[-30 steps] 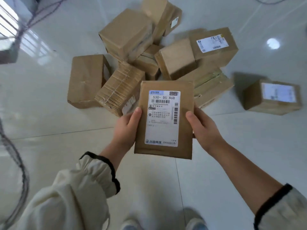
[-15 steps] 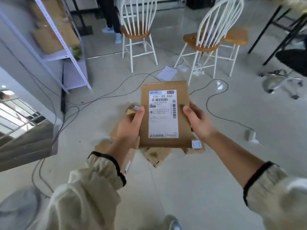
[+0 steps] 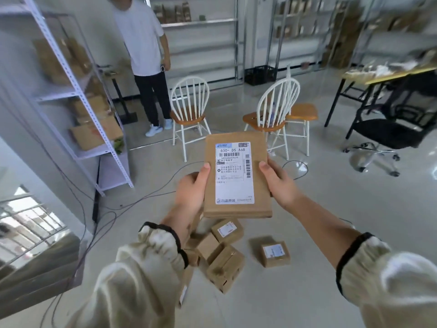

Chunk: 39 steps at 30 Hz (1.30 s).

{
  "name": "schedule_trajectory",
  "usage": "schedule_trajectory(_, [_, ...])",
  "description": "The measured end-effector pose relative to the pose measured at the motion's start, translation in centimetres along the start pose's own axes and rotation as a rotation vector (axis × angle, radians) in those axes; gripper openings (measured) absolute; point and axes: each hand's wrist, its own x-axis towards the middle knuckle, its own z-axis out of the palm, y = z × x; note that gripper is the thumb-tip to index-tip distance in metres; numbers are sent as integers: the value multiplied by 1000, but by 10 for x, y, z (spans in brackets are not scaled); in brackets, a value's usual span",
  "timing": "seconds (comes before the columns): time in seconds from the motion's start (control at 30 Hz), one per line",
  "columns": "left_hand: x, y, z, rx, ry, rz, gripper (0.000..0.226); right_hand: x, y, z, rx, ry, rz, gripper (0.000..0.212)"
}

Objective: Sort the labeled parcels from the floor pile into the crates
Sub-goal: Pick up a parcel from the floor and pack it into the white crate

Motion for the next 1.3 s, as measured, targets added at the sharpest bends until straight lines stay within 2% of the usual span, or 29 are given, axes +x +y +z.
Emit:
schedule_trajectory(0.1, [2, 18, 17, -7, -30, 30, 52, -2, -6, -21, -8, 105, -39, 45])
schedule_trajectory(0.2, [0, 39, 36, 31, -112, 99, 76, -14, -5, -44, -1, 205, -43, 50])
schedule_trajectory(0.3, [7, 64, 61, 66, -216, 194, 68, -28, -9, -73, -16, 334, -26, 60])
schedule_trajectory(0.47, [-12, 100, 124, 41, -538, 302, 61, -101, -5, -113, 6, 688, -41, 51])
schedule_trajectory(0.57, [-51, 120, 171, 10, -771, 414, 70, -168, 4, -130, 6, 949, -35, 46])
schedule_trajectory(0.67, [-119, 135, 214, -30, -965, 535, 87, -251, 12, -142, -44, 1212, 34, 38])
schedule_trajectory(0.73, [-178, 144, 237, -34, -1133, 594, 92, -314, 13, -143, -82, 1379, 109, 39])
schedule_trajectory(0.83, [-274, 158, 261, -43, -1376, 668, 87, -408, 17, -143, -130, 1601, 195, 49])
schedule_trajectory(0.9, [-342, 164, 267, -58, -1513, 695, 80, -469, 19, -137, -139, 1736, 230, 63])
schedule_trajectory(1.0, [-440, 161, 261, -49, -1710, 731, 70, -555, 24, -117, -95, 1911, 257, 56])
schedule_trajectory(1.1, [-530, 150, 251, -56, -1867, 791, 83, -637, 32, -92, -46, 2061, 282, 61])
schedule_trajectory(1.13, [-560, 146, 245, -52, -1907, 815, 85, -662, 32, -82, -34, 2104, 290, 59])
schedule_trajectory(1.23, [-646, 137, 215, -37, -2049, 873, 77, -737, 31, -50, 5, 2243, 312, 31])
schedule_trajectory(1.3, [-695, 127, 196, -34, -2134, 881, 75, -783, 35, -30, 15, 2312, 371, 26])
